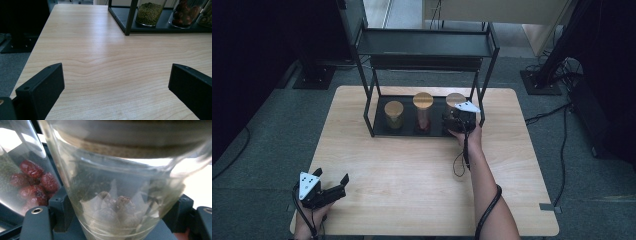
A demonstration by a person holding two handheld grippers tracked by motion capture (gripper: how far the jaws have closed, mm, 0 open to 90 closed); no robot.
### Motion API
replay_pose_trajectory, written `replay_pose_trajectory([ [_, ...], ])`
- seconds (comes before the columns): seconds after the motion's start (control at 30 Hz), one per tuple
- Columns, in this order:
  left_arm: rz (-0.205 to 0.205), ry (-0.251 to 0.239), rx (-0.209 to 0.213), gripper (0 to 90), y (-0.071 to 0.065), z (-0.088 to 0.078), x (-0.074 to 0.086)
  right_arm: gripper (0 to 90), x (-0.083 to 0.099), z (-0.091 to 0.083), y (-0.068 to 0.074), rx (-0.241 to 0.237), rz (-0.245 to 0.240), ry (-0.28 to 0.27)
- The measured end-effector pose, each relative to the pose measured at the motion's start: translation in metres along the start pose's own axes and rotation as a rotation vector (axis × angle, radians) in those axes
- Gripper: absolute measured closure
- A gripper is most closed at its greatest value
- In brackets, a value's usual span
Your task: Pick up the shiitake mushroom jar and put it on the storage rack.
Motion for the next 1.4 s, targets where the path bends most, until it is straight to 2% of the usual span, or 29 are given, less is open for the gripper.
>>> replay_pose_trajectory([
  [0.2, 0.004, 0.000, 0.001, 0.5, 0.000, 0.000, 0.000, 23.6, 0.002, -0.001, 0.001, 0.004, 0.006, -0.005],
  [0.33, 0.008, 0.001, 0.000, 0.5, -0.001, 0.000, 0.000, 16.2, 0.005, -0.004, 0.003, -0.013, 0.031, -0.001],
  [0.53, 0.008, -0.002, -0.003, 0.5, -0.001, 0.000, 0.000, 10.2, 0.018, -0.003, 0.008, -0.016, 0.012, 0.026],
  [0.7, 0.012, -0.001, -0.005, 0.5, -0.001, 0.000, 0.000, 7.9, 0.026, -0.007, 0.009, -0.030, 0.011, 0.020],
  [0.87, 0.018, 0.003, -0.007, 0.5, -0.001, 0.001, 0.000, 1.6, 0.031, -0.012, 0.013, -0.041, -0.027, 0.011],
  [0.93, 0.020, 0.006, -0.008, 0.5, -0.001, 0.001, 0.000, 0.0, 0.032, -0.014, 0.013, -0.047, -0.023, 0.005],
  [1.03, 0.024, 0.005, -0.012, 0.5, -0.002, 0.001, 0.000, 0.0, 0.035, -0.017, 0.014, -0.060, -0.009, 0.000],
  [1.17, 0.022, 0.004, -0.013, 0.5, -0.001, 0.001, 0.000, 0.0, 0.042, -0.020, 0.014, -0.061, -0.022, 0.000],
  [1.4, 0.026, 0.005, -0.012, 0.5, -0.002, 0.001, 0.000, 0.0, 0.061, -0.020, 0.011, -0.065, -0.013, 0.018],
])
Point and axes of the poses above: each handheld gripper's, and its own axes: z roughly forward along the jaws, x roughly out of its underside, y roughly to its left, the point moved 10 cm from there along z, roughly forward along the jaws, and after that the axes turned 11 degrees about y, right-handed, at the moved point
